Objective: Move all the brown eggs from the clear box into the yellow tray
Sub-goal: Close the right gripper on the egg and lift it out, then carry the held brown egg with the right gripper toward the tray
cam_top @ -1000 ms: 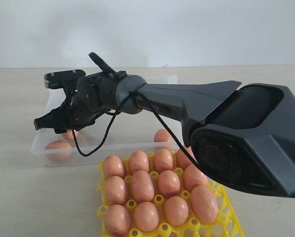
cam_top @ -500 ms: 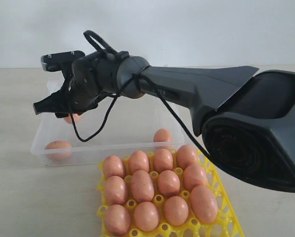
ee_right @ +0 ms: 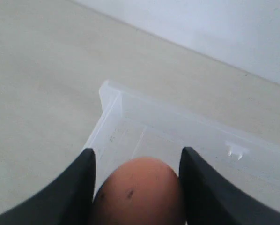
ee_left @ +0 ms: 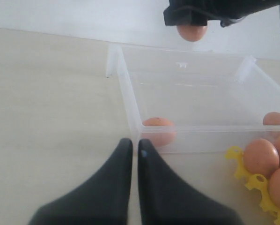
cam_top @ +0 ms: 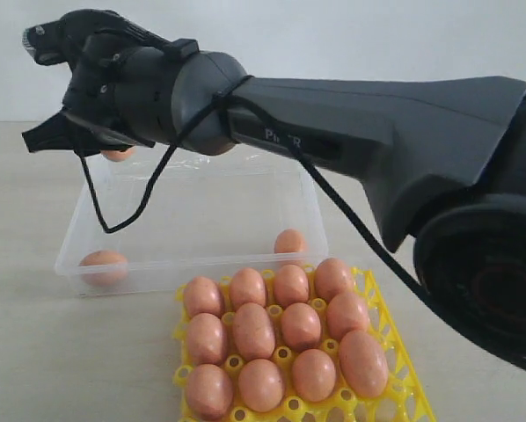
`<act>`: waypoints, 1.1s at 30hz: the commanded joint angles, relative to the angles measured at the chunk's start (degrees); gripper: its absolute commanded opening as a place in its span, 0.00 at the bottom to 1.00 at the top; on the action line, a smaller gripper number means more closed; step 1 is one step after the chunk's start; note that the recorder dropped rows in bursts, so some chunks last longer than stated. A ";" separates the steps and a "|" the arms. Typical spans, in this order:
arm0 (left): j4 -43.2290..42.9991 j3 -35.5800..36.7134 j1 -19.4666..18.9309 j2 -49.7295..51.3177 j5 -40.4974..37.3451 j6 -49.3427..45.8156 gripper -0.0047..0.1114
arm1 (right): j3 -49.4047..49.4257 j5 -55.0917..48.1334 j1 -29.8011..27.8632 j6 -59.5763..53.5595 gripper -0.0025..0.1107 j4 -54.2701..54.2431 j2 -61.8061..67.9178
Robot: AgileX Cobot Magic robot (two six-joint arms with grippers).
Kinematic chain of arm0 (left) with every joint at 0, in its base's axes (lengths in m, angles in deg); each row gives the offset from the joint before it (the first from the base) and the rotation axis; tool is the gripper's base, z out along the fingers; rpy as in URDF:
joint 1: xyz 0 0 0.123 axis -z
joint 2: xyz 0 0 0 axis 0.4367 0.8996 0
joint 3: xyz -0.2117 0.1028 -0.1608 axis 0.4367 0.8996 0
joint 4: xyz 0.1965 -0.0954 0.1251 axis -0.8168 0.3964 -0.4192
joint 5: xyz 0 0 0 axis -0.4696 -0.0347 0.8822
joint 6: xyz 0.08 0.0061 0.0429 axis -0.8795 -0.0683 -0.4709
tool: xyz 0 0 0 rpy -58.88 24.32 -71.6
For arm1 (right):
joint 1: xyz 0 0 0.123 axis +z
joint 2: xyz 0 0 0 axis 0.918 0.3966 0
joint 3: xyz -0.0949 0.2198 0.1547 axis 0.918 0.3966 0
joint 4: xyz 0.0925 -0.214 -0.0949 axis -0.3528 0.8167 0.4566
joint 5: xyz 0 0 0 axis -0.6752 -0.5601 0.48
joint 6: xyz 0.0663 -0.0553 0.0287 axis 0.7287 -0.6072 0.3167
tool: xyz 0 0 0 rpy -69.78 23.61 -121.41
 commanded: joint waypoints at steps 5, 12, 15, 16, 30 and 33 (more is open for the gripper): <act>-0.24 0.23 0.13 0.24 0.43 -0.24 0.08 | 22.37 -0.08 6.68 38.86 0.02 37.64 -14.07; -0.24 0.23 0.13 0.24 0.43 -0.24 0.08 | 51.61 0.13 8.38 63.27 0.02 54.83 -34.39; -0.24 0.23 0.13 0.24 0.43 -0.24 0.08 | 66.68 3.29 8.38 59.08 0.02 54.83 -46.37; -0.24 0.23 0.13 0.24 0.43 -0.24 0.08 | 69.54 3.84 8.38 59.07 0.02 54.83 -48.58; -0.24 0.23 0.13 0.24 0.43 -0.24 0.08 | 83.49 -16.93 8.38 15.50 0.02 54.76 -64.32; -0.24 0.23 0.13 0.24 0.43 -0.24 0.08 | 81.74 -33.59 8.20 10.45 0.02 49.21 -64.32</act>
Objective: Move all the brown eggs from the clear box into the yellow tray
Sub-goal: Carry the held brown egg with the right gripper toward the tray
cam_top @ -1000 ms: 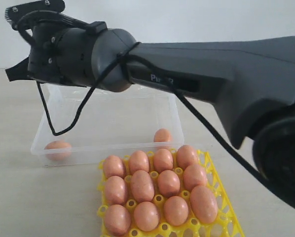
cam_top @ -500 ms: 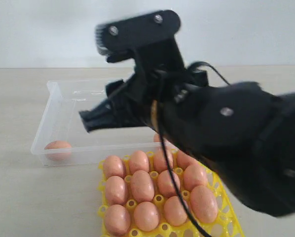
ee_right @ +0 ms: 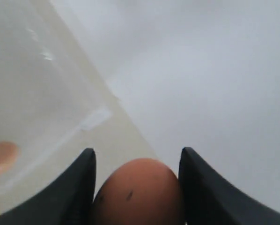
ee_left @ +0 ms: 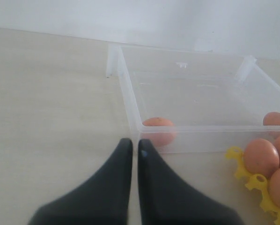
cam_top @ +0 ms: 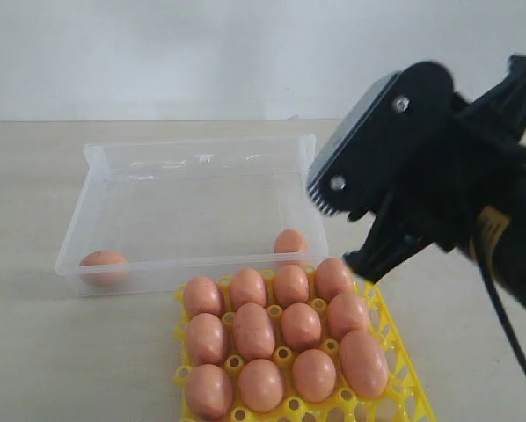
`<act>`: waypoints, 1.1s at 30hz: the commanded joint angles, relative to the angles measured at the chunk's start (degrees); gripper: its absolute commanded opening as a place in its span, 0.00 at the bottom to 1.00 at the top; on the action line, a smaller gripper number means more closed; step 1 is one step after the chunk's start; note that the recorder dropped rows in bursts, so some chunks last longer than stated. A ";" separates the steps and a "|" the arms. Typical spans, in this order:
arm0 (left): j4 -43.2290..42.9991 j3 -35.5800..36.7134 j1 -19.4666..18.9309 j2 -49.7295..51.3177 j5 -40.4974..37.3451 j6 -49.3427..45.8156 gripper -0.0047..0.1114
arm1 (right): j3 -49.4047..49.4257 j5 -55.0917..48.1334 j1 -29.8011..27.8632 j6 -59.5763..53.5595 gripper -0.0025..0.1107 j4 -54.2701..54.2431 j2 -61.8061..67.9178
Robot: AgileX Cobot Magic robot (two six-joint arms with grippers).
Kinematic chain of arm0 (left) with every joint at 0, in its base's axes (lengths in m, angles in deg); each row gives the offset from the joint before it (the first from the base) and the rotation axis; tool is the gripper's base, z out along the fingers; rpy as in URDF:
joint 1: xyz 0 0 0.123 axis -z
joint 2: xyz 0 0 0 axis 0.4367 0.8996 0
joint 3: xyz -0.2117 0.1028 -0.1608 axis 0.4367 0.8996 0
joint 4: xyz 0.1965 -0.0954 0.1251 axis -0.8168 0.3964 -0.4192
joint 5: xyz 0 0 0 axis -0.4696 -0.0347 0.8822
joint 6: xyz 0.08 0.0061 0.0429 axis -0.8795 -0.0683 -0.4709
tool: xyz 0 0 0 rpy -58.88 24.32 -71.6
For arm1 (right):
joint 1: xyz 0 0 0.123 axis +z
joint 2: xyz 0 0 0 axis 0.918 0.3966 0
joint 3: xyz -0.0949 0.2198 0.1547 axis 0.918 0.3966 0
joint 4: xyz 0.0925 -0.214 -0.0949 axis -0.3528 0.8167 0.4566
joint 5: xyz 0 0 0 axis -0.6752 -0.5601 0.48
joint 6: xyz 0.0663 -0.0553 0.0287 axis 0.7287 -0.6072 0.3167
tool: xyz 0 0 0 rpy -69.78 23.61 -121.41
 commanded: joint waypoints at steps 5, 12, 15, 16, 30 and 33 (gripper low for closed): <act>-0.24 0.23 0.13 0.24 0.43 -0.24 0.08 | -6.55 -20.85 -8.92 -22.97 0.02 -26.67 -0.94; -0.24 0.23 0.13 0.24 0.43 -0.24 0.08 | -8.95 -20.85 -26.38 -46.18 0.02 -59.22 -1.20; -0.24 0.23 0.13 0.24 0.43 -0.24 0.08 | -9.64 -18.99 -27.38 -56.45 0.02 -75.15 -2.93; -0.24 0.23 0.13 0.24 0.43 -0.24 0.08 | -9.64 -15.78 -27.38 -59.76 0.02 -81.01 -3.75; -0.24 0.23 0.13 0.24 0.43 -0.24 0.08 | -9.64 14.07 -27.38 -122.25 0.02 -163.50 -6.21; -0.24 0.23 0.13 0.24 0.43 -0.24 0.08 | -9.38 25.21 -27.38 -130.59 0.02 -173.83 -6.21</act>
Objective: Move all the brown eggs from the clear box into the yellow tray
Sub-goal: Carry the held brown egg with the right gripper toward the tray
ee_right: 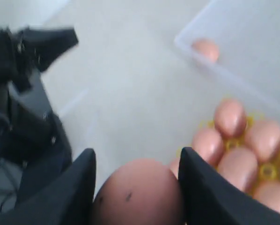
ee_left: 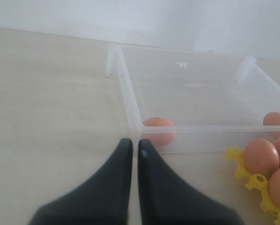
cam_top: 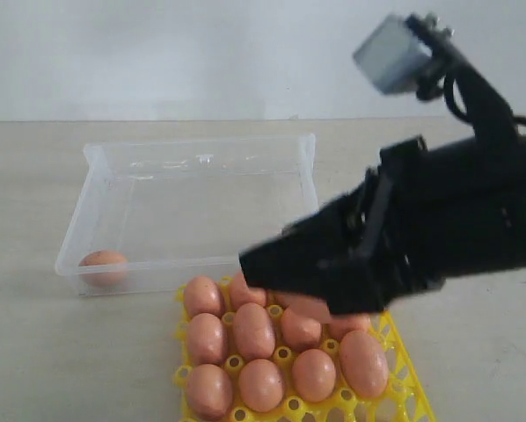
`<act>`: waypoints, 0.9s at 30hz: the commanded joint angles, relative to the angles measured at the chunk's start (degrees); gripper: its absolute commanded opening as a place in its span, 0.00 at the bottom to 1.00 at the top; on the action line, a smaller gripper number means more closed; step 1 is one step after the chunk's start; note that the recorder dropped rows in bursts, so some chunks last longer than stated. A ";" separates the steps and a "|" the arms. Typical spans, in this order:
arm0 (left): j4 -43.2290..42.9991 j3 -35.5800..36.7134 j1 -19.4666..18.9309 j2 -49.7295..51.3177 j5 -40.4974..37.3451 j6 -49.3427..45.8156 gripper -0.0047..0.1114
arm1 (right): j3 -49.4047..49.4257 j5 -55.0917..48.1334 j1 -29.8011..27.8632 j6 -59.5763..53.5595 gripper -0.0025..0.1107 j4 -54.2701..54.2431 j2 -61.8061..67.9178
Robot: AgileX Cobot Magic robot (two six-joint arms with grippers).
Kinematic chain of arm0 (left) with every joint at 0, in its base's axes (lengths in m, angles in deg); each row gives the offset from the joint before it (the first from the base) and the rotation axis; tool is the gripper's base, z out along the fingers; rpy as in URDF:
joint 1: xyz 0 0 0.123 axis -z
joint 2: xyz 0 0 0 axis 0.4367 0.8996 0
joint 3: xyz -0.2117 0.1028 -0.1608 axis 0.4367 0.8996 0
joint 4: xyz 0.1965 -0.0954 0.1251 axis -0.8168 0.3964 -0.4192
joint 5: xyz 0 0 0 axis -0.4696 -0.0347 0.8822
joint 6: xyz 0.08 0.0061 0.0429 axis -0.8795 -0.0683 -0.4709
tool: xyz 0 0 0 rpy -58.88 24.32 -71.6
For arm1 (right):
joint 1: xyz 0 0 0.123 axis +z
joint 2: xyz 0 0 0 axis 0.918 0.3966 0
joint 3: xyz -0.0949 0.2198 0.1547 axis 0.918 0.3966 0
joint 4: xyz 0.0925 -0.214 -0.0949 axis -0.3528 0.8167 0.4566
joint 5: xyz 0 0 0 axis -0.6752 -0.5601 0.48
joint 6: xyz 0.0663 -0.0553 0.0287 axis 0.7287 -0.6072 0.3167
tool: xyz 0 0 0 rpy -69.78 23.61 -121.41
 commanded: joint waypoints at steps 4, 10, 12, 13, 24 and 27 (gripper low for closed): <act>-0.24 0.23 0.13 0.24 0.43 -0.24 0.08 | 0.30 21.27 -0.50 -30.87 0.02 -26.25 -0.68; -0.24 0.23 0.13 0.24 0.43 -0.24 0.08 | 0.60 22.07 -0.50 -53.12 0.02 -39.55 -0.68; -0.24 0.23 0.13 0.24 0.43 -0.24 0.08 | 1.33 22.17 -0.50 -54.66 0.02 -39.55 -0.68; -0.24 0.23 0.13 0.24 0.43 -0.24 0.08 | 1.88 22.17 -0.50 -54.54 0.02 -39.55 -0.68; -0.24 0.23 0.13 0.24 0.43 -0.24 0.08 | 9.27 19.84 -0.50 -55.13 0.02 -25.43 -0.68; -0.24 0.23 0.13 0.24 0.43 -0.24 0.08 | 10.54 25.37 -0.50 -44.85 0.02 -8.40 -0.68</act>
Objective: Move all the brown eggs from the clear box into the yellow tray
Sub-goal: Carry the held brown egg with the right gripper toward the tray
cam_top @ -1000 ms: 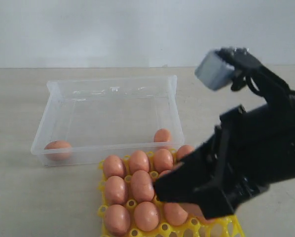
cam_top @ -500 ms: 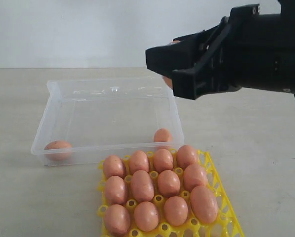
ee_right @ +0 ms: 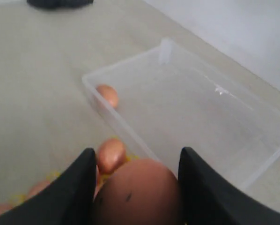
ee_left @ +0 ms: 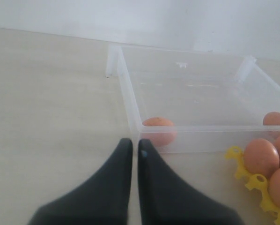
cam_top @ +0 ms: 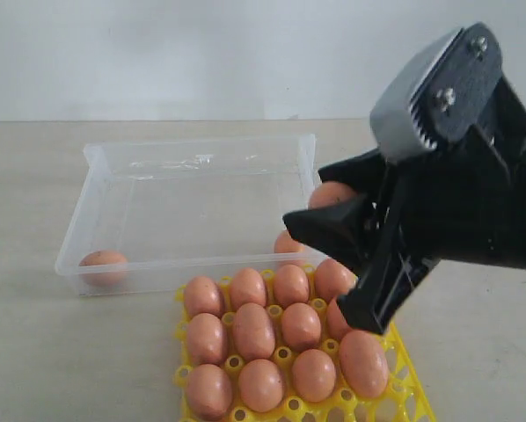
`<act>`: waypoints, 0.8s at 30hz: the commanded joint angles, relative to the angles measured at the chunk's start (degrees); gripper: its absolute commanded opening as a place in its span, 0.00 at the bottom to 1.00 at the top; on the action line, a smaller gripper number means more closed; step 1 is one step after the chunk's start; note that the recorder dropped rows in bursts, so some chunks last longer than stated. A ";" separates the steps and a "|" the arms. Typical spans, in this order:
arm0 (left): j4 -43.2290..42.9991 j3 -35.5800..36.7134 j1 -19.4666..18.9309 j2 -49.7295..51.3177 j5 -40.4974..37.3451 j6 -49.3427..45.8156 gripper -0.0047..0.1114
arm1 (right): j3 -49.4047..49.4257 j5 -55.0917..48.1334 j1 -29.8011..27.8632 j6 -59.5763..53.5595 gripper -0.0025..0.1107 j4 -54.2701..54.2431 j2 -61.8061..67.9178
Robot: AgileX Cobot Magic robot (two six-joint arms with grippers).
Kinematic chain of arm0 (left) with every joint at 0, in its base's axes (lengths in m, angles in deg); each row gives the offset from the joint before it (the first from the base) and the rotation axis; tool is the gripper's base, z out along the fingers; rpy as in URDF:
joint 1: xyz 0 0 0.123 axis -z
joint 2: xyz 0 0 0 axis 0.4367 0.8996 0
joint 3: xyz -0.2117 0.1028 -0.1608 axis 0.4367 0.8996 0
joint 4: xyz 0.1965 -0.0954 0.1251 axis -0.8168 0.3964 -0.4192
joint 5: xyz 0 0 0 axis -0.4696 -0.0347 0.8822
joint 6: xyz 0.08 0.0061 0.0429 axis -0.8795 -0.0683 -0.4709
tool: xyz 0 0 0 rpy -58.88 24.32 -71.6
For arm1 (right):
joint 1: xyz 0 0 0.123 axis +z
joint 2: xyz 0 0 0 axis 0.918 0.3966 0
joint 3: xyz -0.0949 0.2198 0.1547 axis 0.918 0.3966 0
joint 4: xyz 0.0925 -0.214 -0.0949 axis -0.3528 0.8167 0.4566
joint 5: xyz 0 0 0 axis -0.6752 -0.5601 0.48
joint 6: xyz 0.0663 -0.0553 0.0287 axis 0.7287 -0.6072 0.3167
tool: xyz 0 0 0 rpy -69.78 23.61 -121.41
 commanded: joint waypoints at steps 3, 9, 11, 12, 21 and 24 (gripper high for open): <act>-0.24 0.23 0.13 0.24 0.43 -0.24 0.08 | 3.38 13.89 -0.17 18.50 0.02 30.78 -0.55; -0.24 0.23 0.13 0.24 0.43 -0.24 0.08 | 4.30 39.88 -0.17 13.82 0.02 30.94 -0.55; -0.24 0.23 0.13 0.24 0.43 -0.24 0.08 | 4.30 49.43 -0.17 13.32 0.02 30.94 -0.55; -0.24 0.23 0.13 0.24 0.43 -0.24 0.08 | 4.30 53.01 -0.17 14.08 0.02 30.94 -0.55; -0.24 0.23 0.13 0.24 0.43 -0.24 0.08 | 4.20 76.17 -0.17 37.27 0.02 36.57 -0.55; -0.24 0.23 0.13 0.24 0.43 -0.24 0.08 | 4.20 76.17 -0.17 52.46 0.02 39.93 -0.55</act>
